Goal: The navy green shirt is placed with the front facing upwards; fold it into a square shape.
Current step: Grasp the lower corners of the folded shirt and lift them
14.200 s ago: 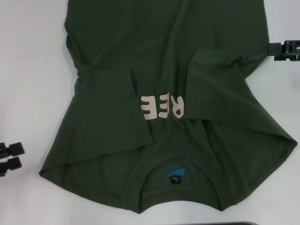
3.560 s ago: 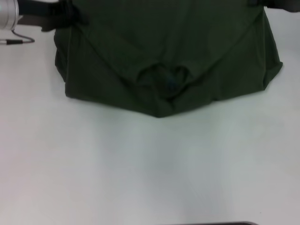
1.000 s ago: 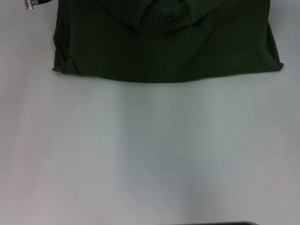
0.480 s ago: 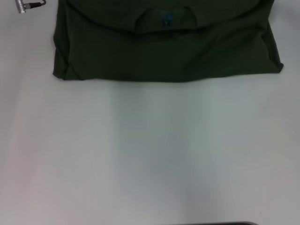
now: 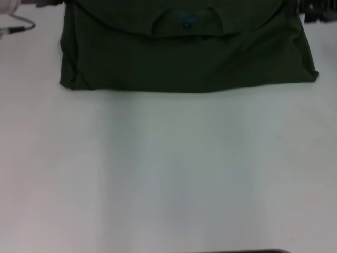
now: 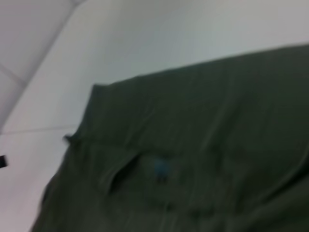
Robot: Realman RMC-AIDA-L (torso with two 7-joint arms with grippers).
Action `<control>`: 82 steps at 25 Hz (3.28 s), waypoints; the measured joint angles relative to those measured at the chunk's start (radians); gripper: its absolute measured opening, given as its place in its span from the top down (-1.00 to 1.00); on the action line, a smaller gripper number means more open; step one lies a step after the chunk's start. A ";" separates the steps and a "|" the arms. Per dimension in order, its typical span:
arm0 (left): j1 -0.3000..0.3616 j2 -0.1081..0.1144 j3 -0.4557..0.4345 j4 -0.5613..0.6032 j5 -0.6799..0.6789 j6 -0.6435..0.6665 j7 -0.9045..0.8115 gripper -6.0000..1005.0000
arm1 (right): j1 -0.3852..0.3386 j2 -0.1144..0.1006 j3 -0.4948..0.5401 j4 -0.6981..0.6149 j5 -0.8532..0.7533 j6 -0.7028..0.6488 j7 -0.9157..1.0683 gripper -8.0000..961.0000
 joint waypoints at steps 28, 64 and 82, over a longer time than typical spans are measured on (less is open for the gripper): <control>0.098 0.168 -0.142 0.232 -0.051 0.356 -0.104 -0.80 | -0.146 -0.028 0.180 0.027 0.149 -0.381 -0.110 -0.87; -0.024 0.106 -0.061 0.413 0.060 0.017 -0.130 -0.69 | -0.010 -0.103 0.144 0.021 -0.125 -0.266 0.111 -0.87; -0.040 0.082 -0.056 0.409 0.060 0.036 -0.128 -0.64 | -0.009 -0.105 0.146 0.021 -0.106 -0.277 0.112 -0.87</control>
